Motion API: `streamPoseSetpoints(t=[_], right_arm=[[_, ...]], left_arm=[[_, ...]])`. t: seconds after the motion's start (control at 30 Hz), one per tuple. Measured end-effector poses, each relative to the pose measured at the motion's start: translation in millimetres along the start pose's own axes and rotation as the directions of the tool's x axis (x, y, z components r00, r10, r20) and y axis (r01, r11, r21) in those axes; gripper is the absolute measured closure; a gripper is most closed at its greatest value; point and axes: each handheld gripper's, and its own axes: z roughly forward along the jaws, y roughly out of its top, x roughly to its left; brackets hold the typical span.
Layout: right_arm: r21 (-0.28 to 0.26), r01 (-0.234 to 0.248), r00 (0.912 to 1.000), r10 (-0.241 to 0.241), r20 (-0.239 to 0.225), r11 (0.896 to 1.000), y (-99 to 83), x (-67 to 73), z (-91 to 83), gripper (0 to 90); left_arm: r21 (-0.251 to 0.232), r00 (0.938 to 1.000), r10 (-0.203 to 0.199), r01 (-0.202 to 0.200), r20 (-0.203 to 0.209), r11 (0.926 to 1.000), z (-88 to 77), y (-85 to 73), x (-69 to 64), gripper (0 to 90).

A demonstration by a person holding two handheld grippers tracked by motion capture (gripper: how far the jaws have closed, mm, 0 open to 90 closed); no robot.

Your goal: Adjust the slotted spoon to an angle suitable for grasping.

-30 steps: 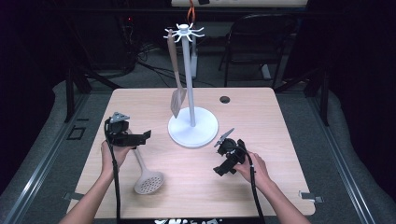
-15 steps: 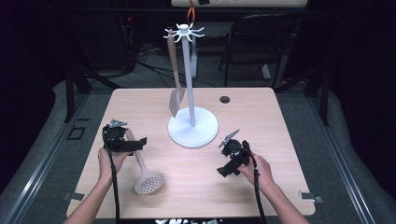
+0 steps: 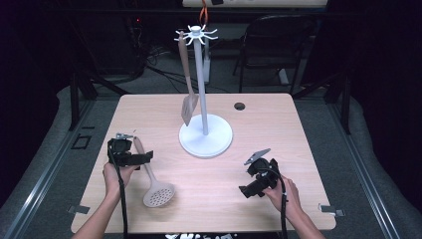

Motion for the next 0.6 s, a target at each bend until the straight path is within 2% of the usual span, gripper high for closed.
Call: streamPoseSetpoints(t=[0.17, 0.23, 0.33, 0.43, 0.5, 0.6], right_arm=[[-0.040, -0.048, 0.9988, 0.048, -0.001, 0.998, -12.3, -3.7, -7.0, 0.0], [-0.040, -0.059, 0.9982, 0.059, 0.003, 0.997, -13.3, -4.7, -9.2, 0.1], [-0.046, -0.060, 0.9980, 0.061, 0.018, 0.997, -11.9, -5.0, -8.4, 0.8], [-0.017, -0.044, 0.9986, 0.045, 0.028, 0.999, -10.3, -3.3, -5.7, 1.0], [-0.011, -0.040, 0.9990, 0.040, 0.017, 0.999, -8.9, -1.8, -3.1, 1.0], [0.001, -0.019, 0.9992, 0.019, 0.035, 1.000, -6.9, -0.6, -2.6, 1.1]], left_arm=[[0.022, 1.0000, -0.003, 0.003, -0.006, 0.9998, 3.8, -1.8, -4.1, 1.4], [0.033, 1.0000, -0.005, 0.005, -0.008, 0.9994, 6.6, -3.0, -6.7, 2.5], [0.059, 0.9998, 0.004, -0.003, -0.021, 0.9983, 10.1, -4.3, -9.9, 6.3], [0.088, 0.9991, 0.010, -0.007, -0.041, 0.9961, 14.4, -6.3, -10.7, 14.1], [0.103, 0.9989, 0.010, -0.005, -0.045, 0.9946, 16.8, -7.1, -10.3, 15.6], [0.121, 0.9995, 0.011, -0.007, -0.029, 0.9927, 20.7, -8.7, -8.3, 23.3]])
